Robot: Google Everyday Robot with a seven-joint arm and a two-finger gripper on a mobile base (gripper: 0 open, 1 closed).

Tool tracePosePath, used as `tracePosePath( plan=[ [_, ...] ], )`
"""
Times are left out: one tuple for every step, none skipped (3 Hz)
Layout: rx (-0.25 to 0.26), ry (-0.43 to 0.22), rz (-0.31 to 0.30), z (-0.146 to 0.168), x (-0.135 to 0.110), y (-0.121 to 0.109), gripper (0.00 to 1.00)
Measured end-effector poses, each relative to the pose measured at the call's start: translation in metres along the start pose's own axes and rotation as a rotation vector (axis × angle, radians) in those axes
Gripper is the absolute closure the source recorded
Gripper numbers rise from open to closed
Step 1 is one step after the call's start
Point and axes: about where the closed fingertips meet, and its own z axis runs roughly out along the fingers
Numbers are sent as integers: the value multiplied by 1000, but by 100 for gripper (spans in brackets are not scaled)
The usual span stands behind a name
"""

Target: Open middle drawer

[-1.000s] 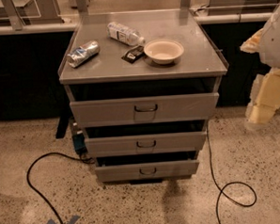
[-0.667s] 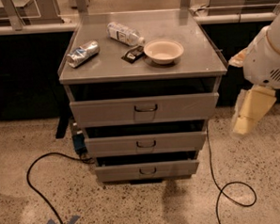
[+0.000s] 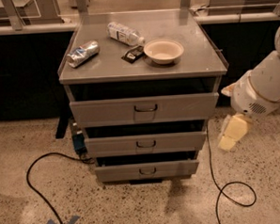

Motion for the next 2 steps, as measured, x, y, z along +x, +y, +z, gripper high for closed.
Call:
tracePosePath(
  plan=[
    [-55,-61,41,46,11,-6,0],
    [-55,-61,40,46,11,-6,0]
  ],
)
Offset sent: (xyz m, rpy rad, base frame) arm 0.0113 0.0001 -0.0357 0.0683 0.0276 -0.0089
